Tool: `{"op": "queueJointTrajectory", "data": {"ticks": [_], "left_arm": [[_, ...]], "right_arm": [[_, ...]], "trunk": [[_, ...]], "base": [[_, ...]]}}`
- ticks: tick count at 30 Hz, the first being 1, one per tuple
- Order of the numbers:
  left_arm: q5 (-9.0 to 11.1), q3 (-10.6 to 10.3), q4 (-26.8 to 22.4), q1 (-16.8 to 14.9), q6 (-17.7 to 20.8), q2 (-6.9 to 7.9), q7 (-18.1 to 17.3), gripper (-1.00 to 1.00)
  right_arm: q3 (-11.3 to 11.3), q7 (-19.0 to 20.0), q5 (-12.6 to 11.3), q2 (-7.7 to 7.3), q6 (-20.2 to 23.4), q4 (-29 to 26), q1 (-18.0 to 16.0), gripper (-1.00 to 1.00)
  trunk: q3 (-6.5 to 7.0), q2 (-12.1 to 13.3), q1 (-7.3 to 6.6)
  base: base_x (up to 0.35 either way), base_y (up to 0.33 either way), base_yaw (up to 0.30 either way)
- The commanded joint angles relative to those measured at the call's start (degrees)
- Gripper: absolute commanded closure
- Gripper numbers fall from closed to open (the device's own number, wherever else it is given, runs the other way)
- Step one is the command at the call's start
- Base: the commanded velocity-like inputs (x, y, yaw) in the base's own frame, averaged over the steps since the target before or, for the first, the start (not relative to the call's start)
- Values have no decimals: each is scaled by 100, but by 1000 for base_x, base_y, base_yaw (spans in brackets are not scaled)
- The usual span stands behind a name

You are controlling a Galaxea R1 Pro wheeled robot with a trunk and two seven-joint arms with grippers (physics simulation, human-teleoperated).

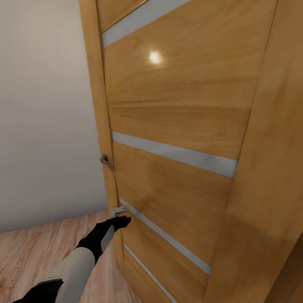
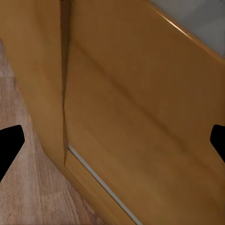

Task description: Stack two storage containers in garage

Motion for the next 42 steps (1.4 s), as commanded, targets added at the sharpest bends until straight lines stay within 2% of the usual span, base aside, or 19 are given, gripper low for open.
{"op": "queueJointTrajectory", "data": {"ticks": [1, 9, 24, 42], "left_arm": [[15, 33, -18, -4, 34, -6, -6, -100], [11, 33, -18, -2, 34, -6, -5, -100], [15, 33, -18, -4, 33, -6, -5, -100], [15, 24, -18, -3, 33, -15, -5, -100]], "right_arm": [[-36, -12, 47, -2, -19, 6, -3, -100], [-36, -12, 47, -2, -19, 6, -3, -100], [-35, -12, 47, -2, -19, 6, -3, -100], [-36, -12, 47, -2, -19, 6, -3, -100]], "trunk": [[-4, -3, 0], [-4, -3, 0], [-4, -3, 0], [-4, -3, 0]], "base": [[0, 60, 0], [0, 137, 0], [0, 8, -2], [0, 0, -248]]}}
